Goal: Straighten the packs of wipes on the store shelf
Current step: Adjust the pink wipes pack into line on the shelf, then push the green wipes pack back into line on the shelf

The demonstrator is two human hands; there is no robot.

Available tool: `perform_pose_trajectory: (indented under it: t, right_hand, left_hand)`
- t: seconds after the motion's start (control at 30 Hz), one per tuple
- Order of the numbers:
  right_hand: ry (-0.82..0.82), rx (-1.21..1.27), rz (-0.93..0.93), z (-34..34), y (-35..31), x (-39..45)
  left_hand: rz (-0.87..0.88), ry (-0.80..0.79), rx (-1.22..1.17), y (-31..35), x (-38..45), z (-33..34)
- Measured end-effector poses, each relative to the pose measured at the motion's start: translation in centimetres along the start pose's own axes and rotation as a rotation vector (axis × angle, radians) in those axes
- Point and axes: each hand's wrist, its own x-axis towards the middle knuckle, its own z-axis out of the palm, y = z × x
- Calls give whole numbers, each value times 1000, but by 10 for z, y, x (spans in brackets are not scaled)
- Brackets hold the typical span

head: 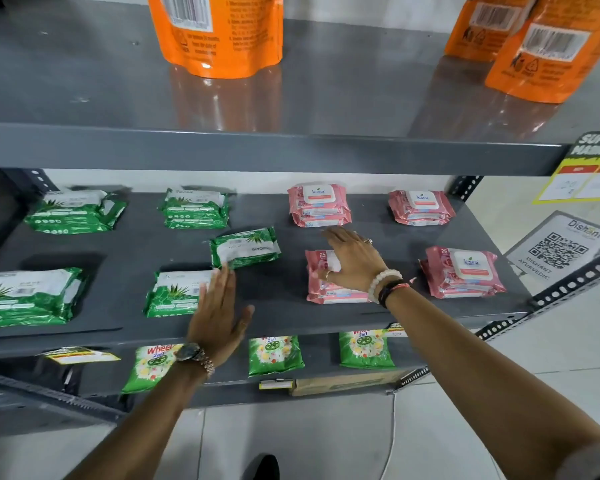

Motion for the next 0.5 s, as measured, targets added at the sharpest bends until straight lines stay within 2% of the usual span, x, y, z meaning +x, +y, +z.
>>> perform_pose_trajectory:
  t: [0.1, 0.33, 0.5]
  right_hand:
    - [-56, 15, -47, 8, -31, 29]
    - [-197, -46, -90, 46, -91, 105]
    - [-283, -70, -39, 50, -107, 136]
  left_hand:
    - [-60, 55, 18, -46, -14, -29]
    - [-258, -59, 128, -156, -61, -44]
    - [-253, -93, 128, -182, -72, -38]
